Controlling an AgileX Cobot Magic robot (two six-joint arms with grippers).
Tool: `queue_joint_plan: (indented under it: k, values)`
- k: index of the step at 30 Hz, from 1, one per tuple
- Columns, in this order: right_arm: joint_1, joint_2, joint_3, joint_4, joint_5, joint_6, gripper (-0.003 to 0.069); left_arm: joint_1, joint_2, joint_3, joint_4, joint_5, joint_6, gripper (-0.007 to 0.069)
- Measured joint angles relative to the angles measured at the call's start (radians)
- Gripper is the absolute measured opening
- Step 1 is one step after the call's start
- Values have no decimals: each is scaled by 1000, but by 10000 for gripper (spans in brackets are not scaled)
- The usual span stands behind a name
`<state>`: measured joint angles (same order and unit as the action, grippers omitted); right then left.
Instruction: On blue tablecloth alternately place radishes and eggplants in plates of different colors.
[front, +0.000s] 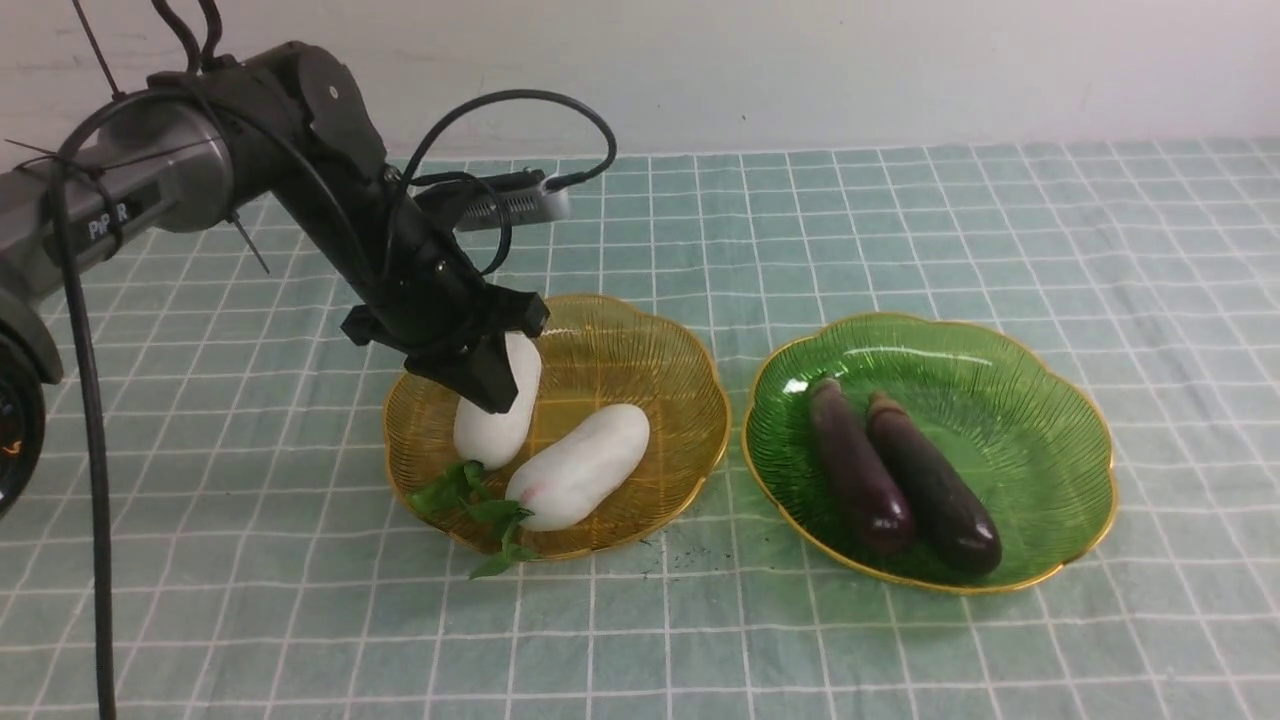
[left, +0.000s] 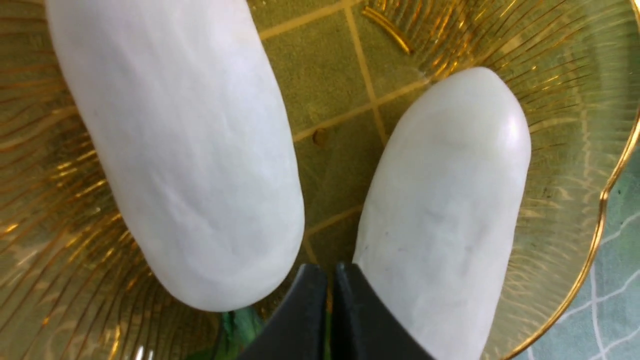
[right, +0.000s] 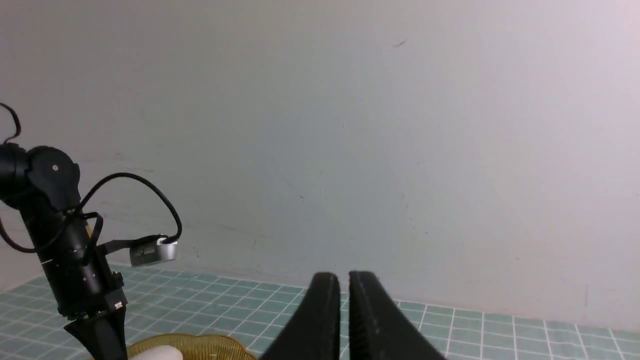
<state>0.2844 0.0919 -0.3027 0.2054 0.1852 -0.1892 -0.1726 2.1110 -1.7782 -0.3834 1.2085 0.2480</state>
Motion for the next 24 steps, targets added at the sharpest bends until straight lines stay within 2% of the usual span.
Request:
queue_joint_plan:
  k: [11, 24]
  values:
    - [0, 0, 22, 0, 88, 0, 22, 0, -159, -1, -4, 16, 0, -8]
    - [0, -2, 28, 0, 153, 0, 22, 0, -391, -2, -70, 26, 0, -8]
